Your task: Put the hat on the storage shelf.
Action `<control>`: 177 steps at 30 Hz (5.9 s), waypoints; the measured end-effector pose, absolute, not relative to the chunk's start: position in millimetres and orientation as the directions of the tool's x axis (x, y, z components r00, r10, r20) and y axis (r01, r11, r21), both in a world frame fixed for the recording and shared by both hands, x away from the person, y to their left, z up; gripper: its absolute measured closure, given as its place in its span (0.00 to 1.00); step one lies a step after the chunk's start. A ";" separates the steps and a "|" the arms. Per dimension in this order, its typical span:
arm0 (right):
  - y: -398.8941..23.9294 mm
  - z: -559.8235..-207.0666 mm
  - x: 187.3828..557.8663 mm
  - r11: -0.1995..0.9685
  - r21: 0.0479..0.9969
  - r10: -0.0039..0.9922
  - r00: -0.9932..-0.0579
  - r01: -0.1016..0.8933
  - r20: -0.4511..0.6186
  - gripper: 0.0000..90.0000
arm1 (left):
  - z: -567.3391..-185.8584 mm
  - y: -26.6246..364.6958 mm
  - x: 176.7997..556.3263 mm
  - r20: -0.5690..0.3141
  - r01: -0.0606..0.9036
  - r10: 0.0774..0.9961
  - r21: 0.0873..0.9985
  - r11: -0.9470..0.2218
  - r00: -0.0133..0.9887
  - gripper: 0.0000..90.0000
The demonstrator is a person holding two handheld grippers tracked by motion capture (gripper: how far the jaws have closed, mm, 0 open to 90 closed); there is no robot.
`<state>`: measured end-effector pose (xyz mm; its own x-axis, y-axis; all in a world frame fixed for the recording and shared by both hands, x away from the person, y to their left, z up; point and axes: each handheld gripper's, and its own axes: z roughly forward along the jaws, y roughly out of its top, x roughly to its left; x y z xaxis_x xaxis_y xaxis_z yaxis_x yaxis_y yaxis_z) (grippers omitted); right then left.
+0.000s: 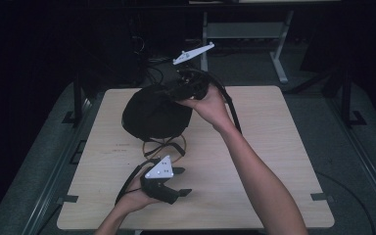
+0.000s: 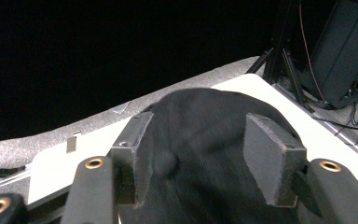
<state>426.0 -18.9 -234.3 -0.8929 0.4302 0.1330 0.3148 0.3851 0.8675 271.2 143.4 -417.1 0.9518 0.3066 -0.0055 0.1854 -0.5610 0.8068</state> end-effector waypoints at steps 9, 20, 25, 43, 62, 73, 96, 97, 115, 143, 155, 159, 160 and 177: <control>-43.7 -239.5 422.6 0.363 0.867 0.451 -0.878 0.342 0.157 0.37 | -417.5 146.1 272.2 -0.034 0.220 0.337 0.818 -0.532 0.941 0.30; -65.1 -240.8 417.7 0.350 0.865 0.462 -0.870 0.359 0.174 0.31 | -414.5 152.7 276.4 -0.048 0.236 0.360 0.833 -0.500 0.932 0.27; -74.1 -242.2 417.9 0.344 0.863 0.470 -0.863 0.370 0.182 0.30 | -415.2 152.1 276.8 -0.050 0.238 0.356 0.830 -0.505 0.933 0.27; -100.2 -251.1 413.7 0.347 0.851 0.494 -0.848 0.395 0.192 0.27 | -417.2 152.9 276.9 -0.047 0.237 0.355 0.823 -0.516 0.934 0.27; -130.5 -260.0 407.8 0.331 0.841 0.519 -0.827 0.429 0.217 0.24 | -418.4 152.2 276.6 -0.042 0.237 0.356 0.818 -0.523 0.933 0.27; -150.4 -269.1 404.2 0.329 0.826 0.532 -0.812 0.458 0.238 0.22 | -420.1 150.6 276.7 -0.029 0.231 0.356 0.811 -0.538 0.934 0.27; -186.3 -300.6 389.1 0.310 0.814 0.551 -0.791 0.490 0.266 0.20 | -421.7 150.3 276.8 -0.031 0.235 0.356 0.802 -0.549 0.934 0.27; -187.7 -302.3 388.6 0.311 0.811 0.553 -0.788 0.495 0.269 0.20 | -421.8 150.3 276.8 -0.029 0.234 0.355 0.802 -0.550 0.934 0.27; -204.0 -339.2 375.9 0.322 0.785 0.556 -0.777 0.529 0.296 0.20 | -424.3 148.0 276.6 -0.039 0.238 0.349 0.801 -0.550 0.936 0.27; -256.1 -395.0 340.9 0.258 0.752 0.611 -0.706 0.607 0.360 0.21 | -426.5 146.6 275.9 -0.031 0.236 0.347 0.788 -0.568 0.937 0.27; -278.5 -414.7 321.4 0.210 0.755 0.622 -0.681 0.622 0.388 0.21 | -427.3 145.7 275.5 -0.035 0.243 0.350 0.785 -0.570 0.936 0.27; -284.9 -420.2 316.0 0.199 0.759 0.632 -0.673 0.619 0.384 0.20 | -427.7 146.8 276.2 -0.036 0.245 0.353 0.785 -0.569 0.935 0.27; -286.5 -421.9 314.5 0.189 0.758 0.633 -0.668 0.624 0.391 0.20 | -427.8 147.2 276.2 -0.039 0.247 0.354 0.786 -0.566 0.934 0.27; -309.4 -447.8 280.3 0.156 0.743 0.671 -0.622 0.650 0.403 0.20 | -430.4 152.2 272.7 -0.054 0.267 0.367 0.786 -0.558 0.929 0.27</control>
<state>280.3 -309.4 -447.8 -0.6223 0.6708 0.4034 0.6504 0.1563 0.7433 272.7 152.2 -430.4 0.9287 0.3667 -0.0545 0.2666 -0.5583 0.7856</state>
